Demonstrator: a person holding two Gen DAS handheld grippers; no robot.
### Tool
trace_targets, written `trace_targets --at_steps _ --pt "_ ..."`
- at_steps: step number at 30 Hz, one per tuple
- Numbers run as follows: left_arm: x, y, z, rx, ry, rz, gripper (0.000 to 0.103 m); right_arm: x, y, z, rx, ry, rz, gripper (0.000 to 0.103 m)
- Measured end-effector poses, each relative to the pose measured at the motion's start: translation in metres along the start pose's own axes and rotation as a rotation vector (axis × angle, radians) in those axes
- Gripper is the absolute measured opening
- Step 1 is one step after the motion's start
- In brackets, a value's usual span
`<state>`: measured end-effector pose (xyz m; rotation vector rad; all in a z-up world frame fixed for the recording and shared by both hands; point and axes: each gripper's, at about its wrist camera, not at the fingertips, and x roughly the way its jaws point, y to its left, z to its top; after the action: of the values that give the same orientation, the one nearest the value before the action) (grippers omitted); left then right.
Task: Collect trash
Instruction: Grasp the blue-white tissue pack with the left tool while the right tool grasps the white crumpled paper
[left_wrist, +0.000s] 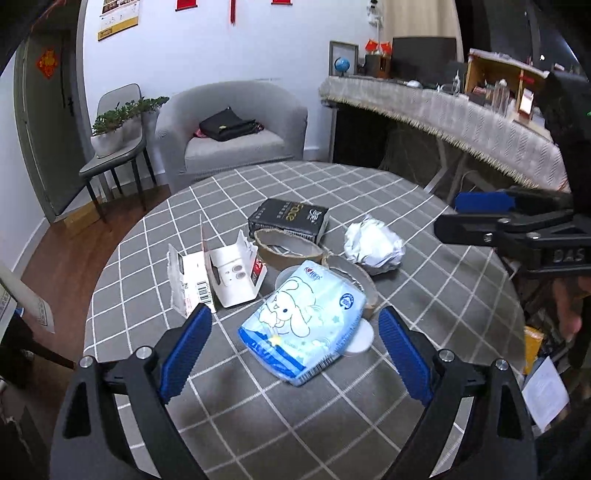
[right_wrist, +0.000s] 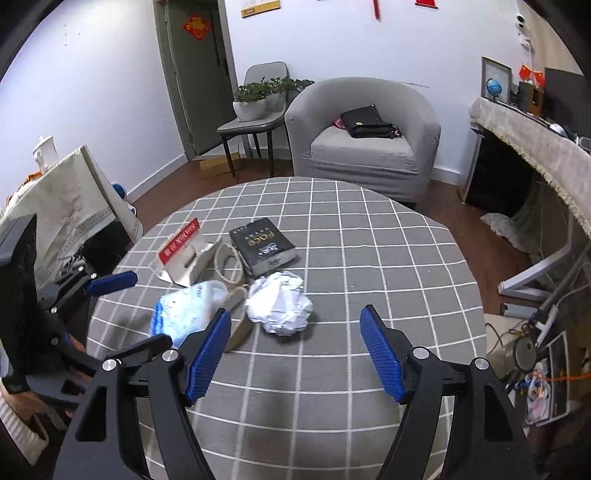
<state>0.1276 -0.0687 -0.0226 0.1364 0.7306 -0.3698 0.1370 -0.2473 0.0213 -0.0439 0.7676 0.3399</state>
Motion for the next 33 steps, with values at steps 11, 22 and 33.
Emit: trace_targets --at_steps 11,22,33 --pt "0.035 -0.005 -0.004 0.07 0.072 0.006 0.092 0.0 -0.028 0.004 0.074 -0.023 0.069 0.076" --pt "0.032 0.006 -0.009 0.013 0.08 -0.062 0.068 0.012 -0.02 0.005 0.068 -0.004 0.101 0.076" --pt "0.021 0.009 -0.011 -0.036 0.073 -0.111 0.049 0.043 -0.013 0.001 0.064 0.072 0.122 0.064"
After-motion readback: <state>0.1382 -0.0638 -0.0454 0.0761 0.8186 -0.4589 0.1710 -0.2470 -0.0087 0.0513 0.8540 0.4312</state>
